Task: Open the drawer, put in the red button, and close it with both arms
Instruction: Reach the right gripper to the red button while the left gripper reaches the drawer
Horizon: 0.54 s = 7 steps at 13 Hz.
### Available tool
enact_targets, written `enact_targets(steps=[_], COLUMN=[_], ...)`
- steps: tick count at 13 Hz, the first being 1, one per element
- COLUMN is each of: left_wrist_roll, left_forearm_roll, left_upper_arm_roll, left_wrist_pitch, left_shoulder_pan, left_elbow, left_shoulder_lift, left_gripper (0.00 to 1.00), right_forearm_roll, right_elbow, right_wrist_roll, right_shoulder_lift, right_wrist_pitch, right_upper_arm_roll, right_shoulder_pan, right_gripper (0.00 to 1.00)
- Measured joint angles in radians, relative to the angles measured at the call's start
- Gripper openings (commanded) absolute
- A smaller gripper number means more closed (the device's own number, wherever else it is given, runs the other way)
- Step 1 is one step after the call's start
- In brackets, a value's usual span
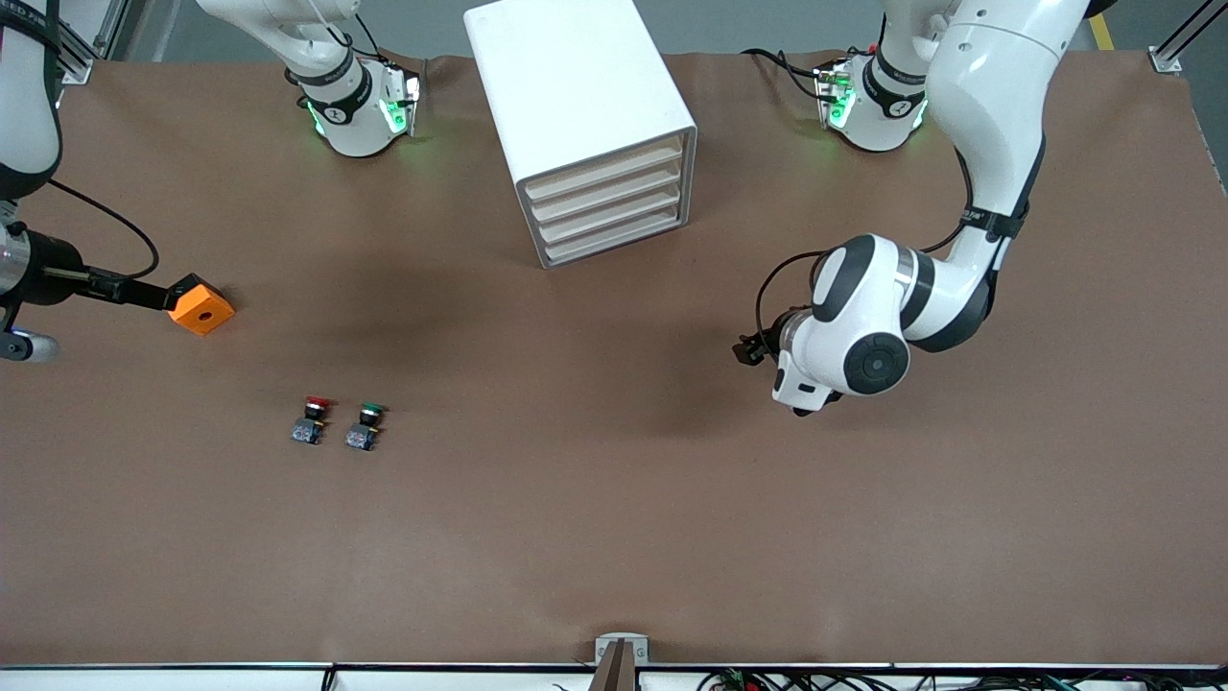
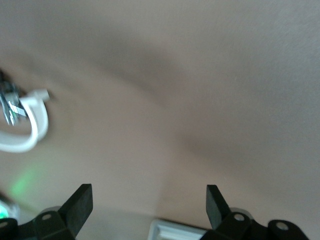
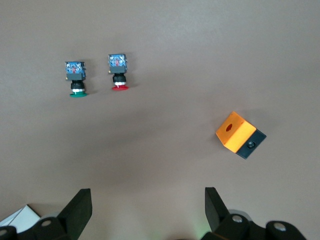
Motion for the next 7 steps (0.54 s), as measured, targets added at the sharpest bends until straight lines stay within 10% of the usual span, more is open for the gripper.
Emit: enact_targets(steps=[7], left_wrist_roll=[-0.353], left_forearm_roll=[-0.282], left_upper_arm_roll=[0.0], left_wrist_pitch=[-0.126], left_shoulder_pan=[0.036], left_elbow=[0.082], left_shoulder_lift=[0.102], left_gripper=[1.0], right_forearm_roll=[0.035], right_elbow=[-0.227], right_wrist_roll=[0.032], right_shoulder_lift=[0.005], right_wrist_pitch=[0.357], right_upper_arm_roll=[0.004], right_shoulder_pan=[0.028], right_gripper=[1.0])
